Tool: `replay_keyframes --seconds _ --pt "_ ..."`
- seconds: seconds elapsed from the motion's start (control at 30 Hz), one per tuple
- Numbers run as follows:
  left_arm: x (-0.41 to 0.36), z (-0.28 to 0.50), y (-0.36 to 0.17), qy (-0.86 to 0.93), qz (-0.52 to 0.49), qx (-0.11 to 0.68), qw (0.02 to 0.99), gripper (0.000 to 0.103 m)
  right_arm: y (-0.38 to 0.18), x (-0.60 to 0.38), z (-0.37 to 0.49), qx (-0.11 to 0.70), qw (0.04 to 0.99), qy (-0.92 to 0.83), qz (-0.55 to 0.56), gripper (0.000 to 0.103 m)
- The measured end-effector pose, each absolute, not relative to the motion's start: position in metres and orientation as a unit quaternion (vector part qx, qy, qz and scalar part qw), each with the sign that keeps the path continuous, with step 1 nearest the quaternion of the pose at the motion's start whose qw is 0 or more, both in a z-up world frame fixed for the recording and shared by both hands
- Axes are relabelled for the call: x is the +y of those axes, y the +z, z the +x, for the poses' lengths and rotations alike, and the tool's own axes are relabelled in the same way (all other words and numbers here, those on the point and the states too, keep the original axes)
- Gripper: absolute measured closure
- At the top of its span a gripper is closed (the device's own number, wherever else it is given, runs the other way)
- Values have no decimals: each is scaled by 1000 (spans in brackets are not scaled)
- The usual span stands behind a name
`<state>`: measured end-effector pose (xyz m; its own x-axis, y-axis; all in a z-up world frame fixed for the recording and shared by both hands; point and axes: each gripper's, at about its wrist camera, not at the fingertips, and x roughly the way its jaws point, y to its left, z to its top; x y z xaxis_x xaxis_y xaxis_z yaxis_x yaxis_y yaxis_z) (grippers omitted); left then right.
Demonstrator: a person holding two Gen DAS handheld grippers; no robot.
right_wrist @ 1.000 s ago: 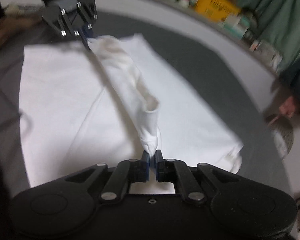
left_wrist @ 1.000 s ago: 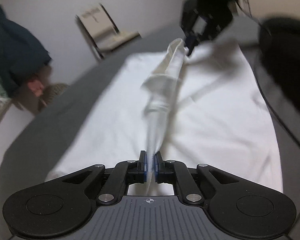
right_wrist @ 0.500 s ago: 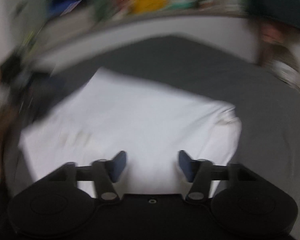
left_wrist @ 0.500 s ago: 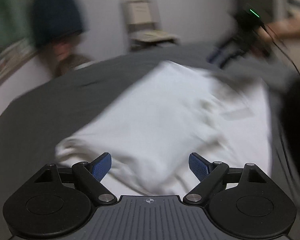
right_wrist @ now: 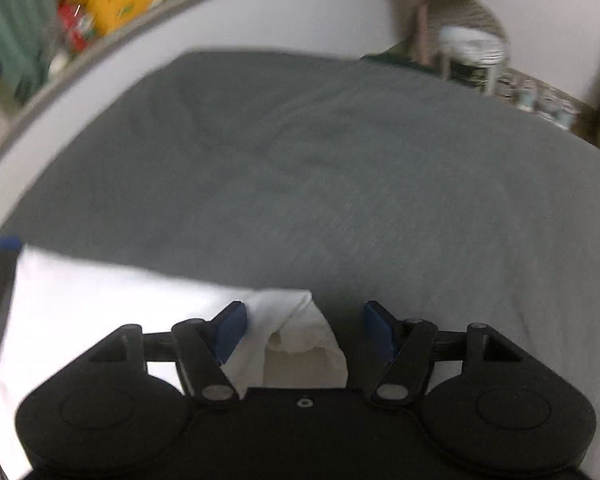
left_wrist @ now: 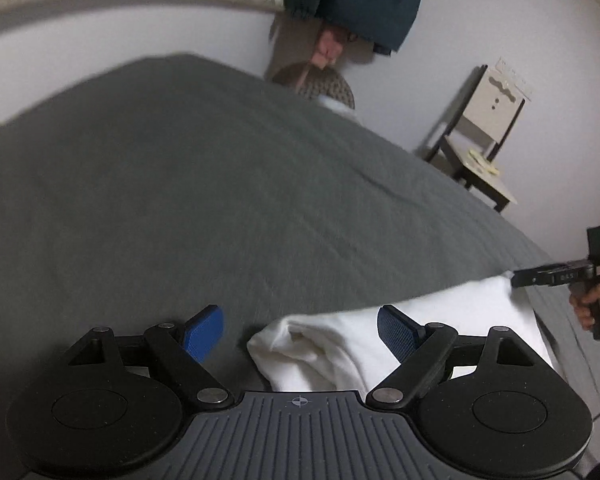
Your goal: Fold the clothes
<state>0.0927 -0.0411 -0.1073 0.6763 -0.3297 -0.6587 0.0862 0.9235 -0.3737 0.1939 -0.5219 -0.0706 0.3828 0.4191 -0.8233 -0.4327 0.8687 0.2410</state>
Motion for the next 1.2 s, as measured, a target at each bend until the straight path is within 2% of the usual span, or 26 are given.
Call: replay_keyframes --seconds 0.13,0.17,0.2,0.33,0.37,0.4,0.43,0.5,0.53,0.6,0.63,0.7,0.77,1.03,1.2 --pt "-47 101 -124 -137 -136 401 896 18 -78 -535 200 495 823 280 12 37" --pt "-48 102 -127 -139 -131 400 896 21 -78 -536 200 490 822 288 13 37" --pt "-50 103 -130 -140 -126 400 897 34 -78 -536 200 488 822 294 10 38" --pt "-64 104 -134 -139 -106 385 906 45 -81 -525 196 463 830 309 -37 40" --pt "-66 105 -134 -137 -109 379 909 57 -82 -520 193 455 832 313 -49 41" --pt "-68 105 -135 -138 -111 378 909 63 -84 -515 192 452 832 319 -51 41" --pt "-69 105 -136 -139 -114 378 909 64 -85 -515 191 449 831 325 -47 44" --pt "-74 104 -137 -142 -110 377 909 75 -87 -513 187 442 831 336 -41 62" --pt "-77 104 -137 -139 -105 376 910 76 -87 -512 186 441 831 338 -40 63" --pt "-82 102 -135 -133 -98 372 913 84 -86 -510 182 437 831 342 -41 77" --pt "-84 101 -134 -129 -90 367 917 85 -85 -509 180 433 834 340 -43 77" --pt "-83 92 -126 -120 -79 359 922 88 -80 -510 176 422 839 339 -49 86" --pt "-83 88 -119 -108 -78 349 928 89 -74 -510 174 410 844 341 -55 88" --pt "-80 99 -86 -77 -29 322 943 89 -42 -493 189 364 873 322 -49 91" --pt "-62 126 -55 -13 -38 276 960 89 -26 -471 216 317 908 270 -36 91"
